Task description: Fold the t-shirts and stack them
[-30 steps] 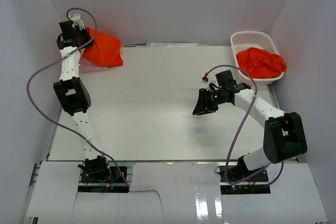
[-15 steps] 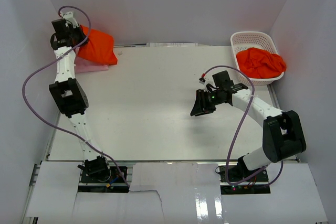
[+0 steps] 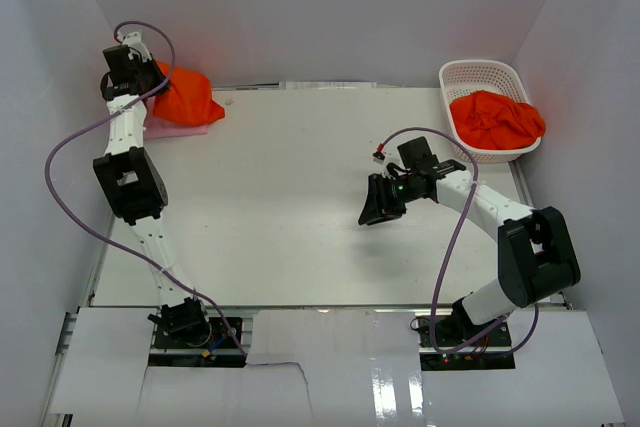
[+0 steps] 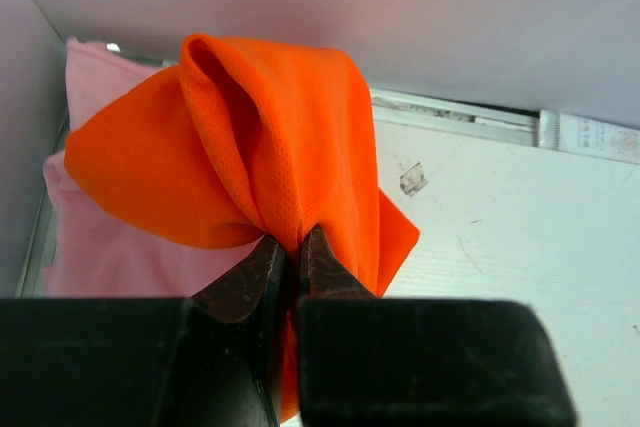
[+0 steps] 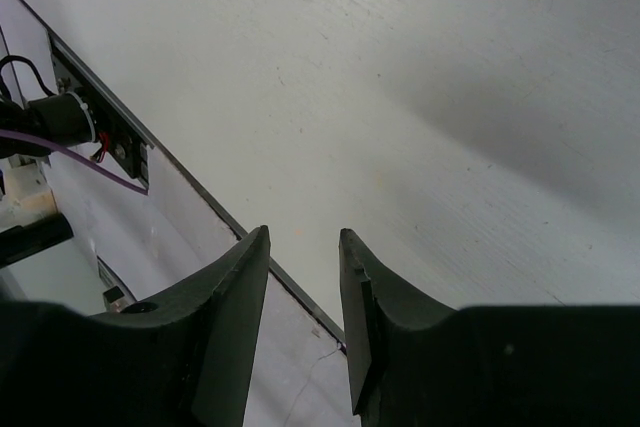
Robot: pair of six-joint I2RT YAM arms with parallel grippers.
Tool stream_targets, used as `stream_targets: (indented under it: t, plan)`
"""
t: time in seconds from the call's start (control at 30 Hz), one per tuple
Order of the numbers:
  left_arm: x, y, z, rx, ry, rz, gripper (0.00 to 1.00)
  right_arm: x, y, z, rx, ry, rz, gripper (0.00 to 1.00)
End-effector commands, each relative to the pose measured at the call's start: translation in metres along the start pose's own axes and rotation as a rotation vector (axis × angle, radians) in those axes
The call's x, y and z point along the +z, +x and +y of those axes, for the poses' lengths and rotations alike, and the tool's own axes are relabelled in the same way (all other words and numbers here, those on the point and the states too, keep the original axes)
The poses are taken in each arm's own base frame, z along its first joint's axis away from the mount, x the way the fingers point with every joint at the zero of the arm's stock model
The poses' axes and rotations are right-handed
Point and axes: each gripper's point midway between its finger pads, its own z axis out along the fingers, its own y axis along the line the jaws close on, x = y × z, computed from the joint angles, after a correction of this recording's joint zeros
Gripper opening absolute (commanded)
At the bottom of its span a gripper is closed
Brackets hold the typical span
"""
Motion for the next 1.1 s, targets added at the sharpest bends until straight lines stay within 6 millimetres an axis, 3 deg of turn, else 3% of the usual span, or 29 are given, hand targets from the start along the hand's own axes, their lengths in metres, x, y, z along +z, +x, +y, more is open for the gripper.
stream_targets:
  t: [0.0, 0.37, 0.53, 0.7, 0.93, 1.03, 1.07]
  plan:
    - [-0.020, -0.047, 0.000, 0.039, -0.026, -0.126, 0.00, 0.003, -0.006, 0.003, -0.001, 0.001, -0.001, 0.40]
    - [0.000, -0.044, 0.041, 0.102, -0.196, -0.174, 0.00, 0.012, -0.006, 0.013, 0.016, -0.010, 0.021, 0.40]
    - [0.016, -0.030, 0.059, 0.111, -0.254, -0.154, 0.00, 0.017, -0.004, 0.014, 0.033, -0.013, 0.036, 0.40]
    - [0.028, 0.012, 0.082, 0.088, -0.292, -0.074, 0.00, 0.024, -0.005, 0.017, 0.044, -0.024, 0.057, 0.40]
    - [0.024, 0.062, 0.122, 0.041, -0.453, 0.010, 0.00, 0.031, -0.006, 0.027, 0.028, -0.050, 0.071, 0.40]
    - [0.019, 0.070, 0.137, 0.007, -0.544, 0.020, 0.20, 0.033, -0.002, 0.027, 0.025, -0.055, 0.083, 0.40]
    - [0.018, 0.071, 0.138, 0.002, -0.549, 0.020, 0.35, 0.033, -0.001, 0.027, 0.023, -0.056, 0.087, 0.40]
